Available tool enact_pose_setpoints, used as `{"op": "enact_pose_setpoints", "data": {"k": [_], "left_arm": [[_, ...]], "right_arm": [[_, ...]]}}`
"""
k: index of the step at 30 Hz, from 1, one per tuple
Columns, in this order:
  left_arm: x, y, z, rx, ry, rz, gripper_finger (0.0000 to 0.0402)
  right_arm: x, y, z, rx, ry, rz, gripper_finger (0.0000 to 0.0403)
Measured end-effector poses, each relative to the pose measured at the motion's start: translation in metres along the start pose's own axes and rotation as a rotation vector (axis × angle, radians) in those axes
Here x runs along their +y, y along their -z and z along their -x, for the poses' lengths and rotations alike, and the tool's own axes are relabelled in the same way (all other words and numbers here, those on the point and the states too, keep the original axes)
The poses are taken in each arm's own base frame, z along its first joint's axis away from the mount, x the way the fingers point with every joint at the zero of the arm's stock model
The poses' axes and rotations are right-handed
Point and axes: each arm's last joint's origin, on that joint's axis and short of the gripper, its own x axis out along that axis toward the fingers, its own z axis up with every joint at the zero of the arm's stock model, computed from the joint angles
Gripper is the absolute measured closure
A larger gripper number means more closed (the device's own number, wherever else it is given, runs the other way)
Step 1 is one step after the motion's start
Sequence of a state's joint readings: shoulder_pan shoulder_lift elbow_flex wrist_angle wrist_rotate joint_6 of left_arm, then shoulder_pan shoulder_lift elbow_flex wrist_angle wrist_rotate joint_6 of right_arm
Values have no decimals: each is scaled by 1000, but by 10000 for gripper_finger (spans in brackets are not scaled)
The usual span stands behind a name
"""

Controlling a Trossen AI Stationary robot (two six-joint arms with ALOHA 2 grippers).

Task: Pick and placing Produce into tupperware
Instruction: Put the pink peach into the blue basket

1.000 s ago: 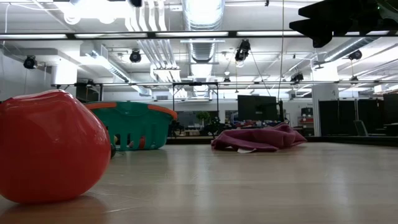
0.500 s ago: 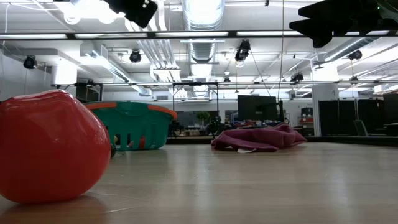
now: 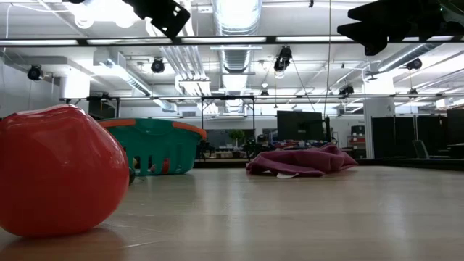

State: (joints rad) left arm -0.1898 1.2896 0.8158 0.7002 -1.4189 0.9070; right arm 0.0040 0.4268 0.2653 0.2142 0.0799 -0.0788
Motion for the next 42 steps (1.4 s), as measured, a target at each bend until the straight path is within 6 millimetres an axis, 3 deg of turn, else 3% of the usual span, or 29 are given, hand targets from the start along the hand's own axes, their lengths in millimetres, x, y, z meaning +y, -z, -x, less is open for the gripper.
{"op": "enact_pose_setpoints", "data": {"k": [20, 25, 30, 34, 38, 42], "left_arm": [[2, 0, 1, -26, 20, 11, 372], [0, -6, 2, -199, 154, 43, 372], [-8, -11, 7, -506, 409, 42, 372], [-1, -14, 5, -436, 300, 141, 372], [6, -12, 2, -303, 141, 110, 372], [-5, -10, 16, -444, 283, -70, 372]], "right_arm": [[0, 0, 0, 0, 0, 0, 156], [0, 0, 0, 0, 0, 0, 156], [0, 0, 0, 1, 0, 0, 156], [0, 0, 0, 1, 0, 0, 156], [0, 1, 0, 8, -1, 1, 156], [0, 1, 0, 11, -1, 1, 156]]}}
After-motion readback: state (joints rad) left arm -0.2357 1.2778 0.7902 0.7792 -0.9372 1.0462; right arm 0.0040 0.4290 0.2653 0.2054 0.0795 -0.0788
